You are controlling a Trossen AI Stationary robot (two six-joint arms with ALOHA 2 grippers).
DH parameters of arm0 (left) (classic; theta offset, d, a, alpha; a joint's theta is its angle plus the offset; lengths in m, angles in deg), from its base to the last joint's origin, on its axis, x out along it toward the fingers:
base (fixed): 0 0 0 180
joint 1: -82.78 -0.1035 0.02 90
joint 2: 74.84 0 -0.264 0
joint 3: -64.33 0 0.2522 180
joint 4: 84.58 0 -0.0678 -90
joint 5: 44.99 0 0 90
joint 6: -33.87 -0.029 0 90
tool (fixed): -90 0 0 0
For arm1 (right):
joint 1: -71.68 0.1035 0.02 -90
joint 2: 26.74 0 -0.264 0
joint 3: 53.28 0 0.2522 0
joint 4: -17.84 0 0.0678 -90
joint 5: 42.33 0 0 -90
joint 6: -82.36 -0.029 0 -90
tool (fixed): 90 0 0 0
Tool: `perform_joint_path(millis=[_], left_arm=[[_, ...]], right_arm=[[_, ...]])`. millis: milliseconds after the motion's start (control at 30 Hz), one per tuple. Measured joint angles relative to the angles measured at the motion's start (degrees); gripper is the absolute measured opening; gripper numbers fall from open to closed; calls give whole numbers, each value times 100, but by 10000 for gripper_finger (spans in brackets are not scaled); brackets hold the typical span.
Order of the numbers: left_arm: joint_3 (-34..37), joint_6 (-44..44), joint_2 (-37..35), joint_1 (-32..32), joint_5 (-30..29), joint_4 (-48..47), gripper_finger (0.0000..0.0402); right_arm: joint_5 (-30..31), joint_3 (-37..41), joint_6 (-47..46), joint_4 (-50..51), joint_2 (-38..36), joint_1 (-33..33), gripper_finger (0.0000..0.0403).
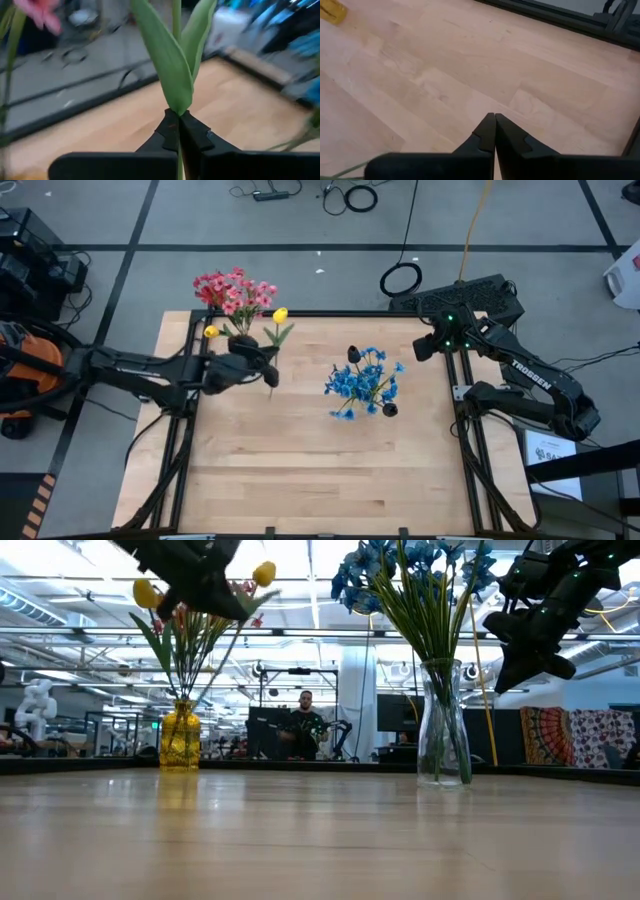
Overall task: Sort flowers into vase by color
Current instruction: Put the yellow tulip into the yellow vase
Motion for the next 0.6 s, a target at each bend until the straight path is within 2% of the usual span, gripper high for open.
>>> perform_joint_path(millis=[100, 200, 433, 600], left_arm=[[748, -906, -523, -145, 402, 1509, 0], [1290, -1764, -1087, -201, 452, 2374, 0], [1705, -3231, -2639, -201, 476, 2457, 0], [1729, -4160, -3336, -217, 476, 2415, 0]], right_arm=[[1, 0, -62, -1, 0, 0, 0], [1, 0, -94, -1, -2, 0, 0], [14, 0, -296, -1, 0, 0, 0], [169, 0, -375, -2, 0, 0, 0]])
